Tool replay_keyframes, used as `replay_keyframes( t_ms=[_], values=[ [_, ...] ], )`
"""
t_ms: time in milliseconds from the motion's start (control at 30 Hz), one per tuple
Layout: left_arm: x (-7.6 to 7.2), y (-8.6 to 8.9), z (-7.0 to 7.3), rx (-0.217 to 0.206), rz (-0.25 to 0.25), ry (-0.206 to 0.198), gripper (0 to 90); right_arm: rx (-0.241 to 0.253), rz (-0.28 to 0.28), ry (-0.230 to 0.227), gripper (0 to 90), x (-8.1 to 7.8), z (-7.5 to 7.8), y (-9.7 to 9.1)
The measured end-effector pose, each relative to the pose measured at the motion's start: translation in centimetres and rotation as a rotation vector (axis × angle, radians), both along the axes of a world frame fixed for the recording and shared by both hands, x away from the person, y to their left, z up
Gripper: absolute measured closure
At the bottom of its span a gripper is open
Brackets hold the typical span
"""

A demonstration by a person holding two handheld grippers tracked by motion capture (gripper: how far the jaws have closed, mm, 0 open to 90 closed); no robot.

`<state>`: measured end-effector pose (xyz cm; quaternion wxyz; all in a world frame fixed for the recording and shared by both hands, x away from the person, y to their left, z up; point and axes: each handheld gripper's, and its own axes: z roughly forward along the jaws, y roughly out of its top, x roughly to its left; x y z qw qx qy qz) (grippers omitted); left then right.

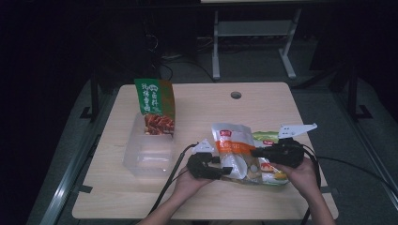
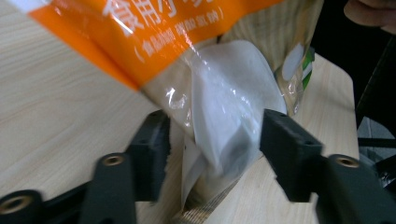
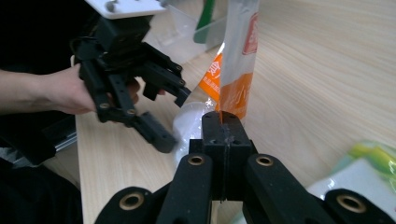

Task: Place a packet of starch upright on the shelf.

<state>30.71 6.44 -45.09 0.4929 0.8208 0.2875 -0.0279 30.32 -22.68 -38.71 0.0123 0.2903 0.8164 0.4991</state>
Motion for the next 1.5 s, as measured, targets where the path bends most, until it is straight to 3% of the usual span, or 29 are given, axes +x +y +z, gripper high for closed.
replay_keyframes(
  t_ms=[33, 100, 233, 300, 567, 767, 867, 1000, 1167, 1267, 1367, 1500],
  values=[
    [0.0, 0.0, 0.0, -0.012, -0.006, 0.001, 52.5, 0.001, 0.005, -0.006, 89.9, -0.2, 0.2, 0.2],
    [0.0, 0.1, 0.1, -0.027, -0.003, 0.007, 58.8, 0.0, 0.013, -0.014, 89.9, -0.3, 0.3, 0.4],
    [0.0, 0.5, 0.5, -0.028, 0.018, -0.038, 82.1, 0.001, 0.016, -0.018, 89.9, -0.3, 0.3, 0.6],
    [0.0, 0.6, 0.7, -0.017, 0.02, -0.05, 86.8, 0.008, 0.011, -0.012, 89.9, -0.3, 0.2, 0.6],
    [-0.6, 1.1, 1.2, 0.025, 0.081, -0.125, 89.9, -0.002, 0.0, -0.026, 89.9, 0.0, 0.2, 1.0],
    [-1.3, 1.4, 1.2, 0.047, 0.096, -0.165, 90.0, -0.025, -0.022, -0.023, 89.7, 0.3, 0.0, 1.3],
    [-1.5, 1.5, 1.2, 0.049, 0.103, -0.17, 90.0, -0.037, -0.028, -0.025, 88.4, 0.4, 0.0, 1.5],
    [-1.7, 1.7, 1.3, 0.049, 0.107, -0.184, 90.0, -0.067, -0.019, 0.002, 77.3, 0.6, -0.2, 2.4],
    [-1.9, 1.7, 1.4, 0.064, 0.104, -0.196, 90.0, -0.104, -0.001, 0.009, 74.3, 0.9, -0.7, 3.7],
    [-2.0, 1.9, 1.4, 0.068, 0.105, -0.199, 90.0, -0.119, 0.009, 0.016, 75.0, 1.1, -1.0, 4.5],
    [-2.0, 2.0, 1.3, 0.068, 0.104, -0.184, 90.0, -0.126, 0.028, 0.017, 84.6, 1.0, -1.4, 5.2],
    [-2.1, 2.4, 1.1, 0.059, 0.1, -0.17, 89.0, -0.129, 0.042, 0.023, 88.0, 0.9, -1.6, 5.4]
  ],
)
